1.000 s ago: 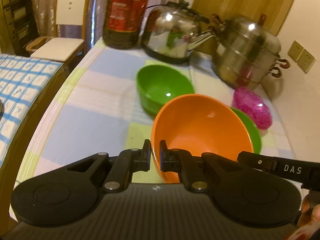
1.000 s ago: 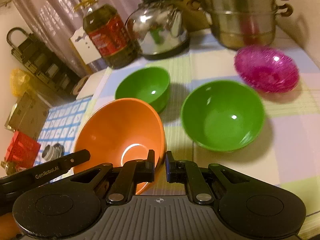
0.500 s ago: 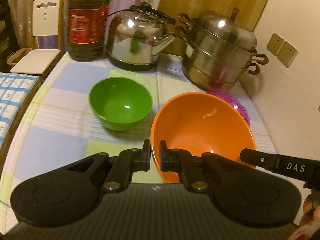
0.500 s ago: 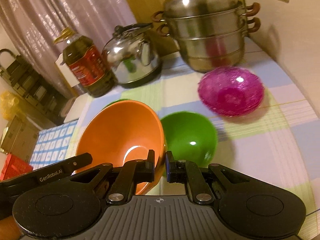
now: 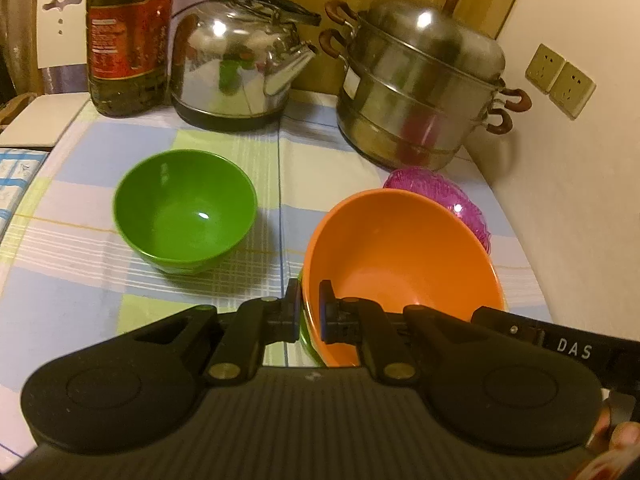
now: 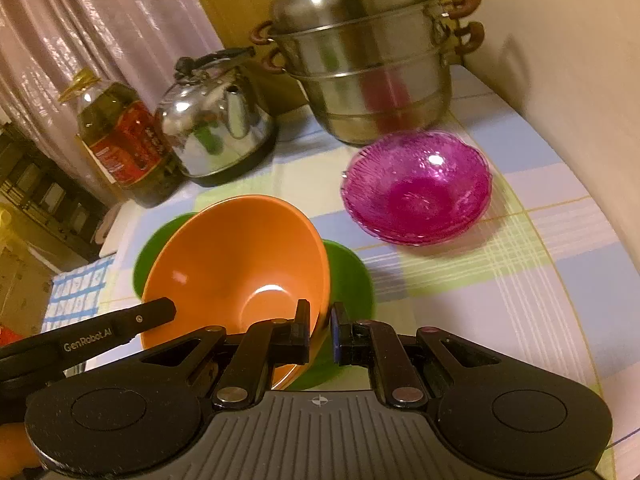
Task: Organize plates and bowls
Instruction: 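Lift the orange bowl with both grippers toward the large green bowl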
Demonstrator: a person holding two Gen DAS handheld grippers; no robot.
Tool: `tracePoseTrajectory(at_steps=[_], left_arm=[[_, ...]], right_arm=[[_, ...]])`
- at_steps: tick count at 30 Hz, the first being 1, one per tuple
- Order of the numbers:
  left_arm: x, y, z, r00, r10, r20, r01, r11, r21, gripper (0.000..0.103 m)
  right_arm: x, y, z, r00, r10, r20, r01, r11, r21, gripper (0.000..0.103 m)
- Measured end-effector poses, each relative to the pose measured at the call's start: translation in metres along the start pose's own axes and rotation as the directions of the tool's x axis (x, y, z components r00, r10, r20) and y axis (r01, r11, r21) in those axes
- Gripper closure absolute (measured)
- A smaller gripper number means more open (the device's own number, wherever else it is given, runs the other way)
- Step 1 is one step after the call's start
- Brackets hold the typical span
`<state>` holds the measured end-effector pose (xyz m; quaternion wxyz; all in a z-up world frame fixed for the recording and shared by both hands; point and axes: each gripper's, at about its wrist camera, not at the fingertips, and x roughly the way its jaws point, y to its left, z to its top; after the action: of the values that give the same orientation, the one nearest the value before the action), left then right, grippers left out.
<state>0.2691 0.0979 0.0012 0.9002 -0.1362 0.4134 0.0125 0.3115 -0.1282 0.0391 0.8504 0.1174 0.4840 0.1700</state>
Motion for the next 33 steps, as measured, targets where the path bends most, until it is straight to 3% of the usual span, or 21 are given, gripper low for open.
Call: tracePoseTrajectory(at_steps=[11, 33], left_arm=[[0.032, -0.002, -0.002, 0.999, 0.006, -0.039, -0.006, 1.000, -0.001, 0.096], [0.055, -0.004, -0.009, 0.998, 0.035, -0.058, -0.034, 0.999, 0.023, 0.096]], right_arm=[[0.028, -0.013, 0.002, 0.999, -0.035, -0.026, 0.035, 0.999, -0.016, 0.093], [0.049, -0.013, -0.005, 0.996, -0.076, -0.048, 0.073, 0.996, -0.054, 0.093]])
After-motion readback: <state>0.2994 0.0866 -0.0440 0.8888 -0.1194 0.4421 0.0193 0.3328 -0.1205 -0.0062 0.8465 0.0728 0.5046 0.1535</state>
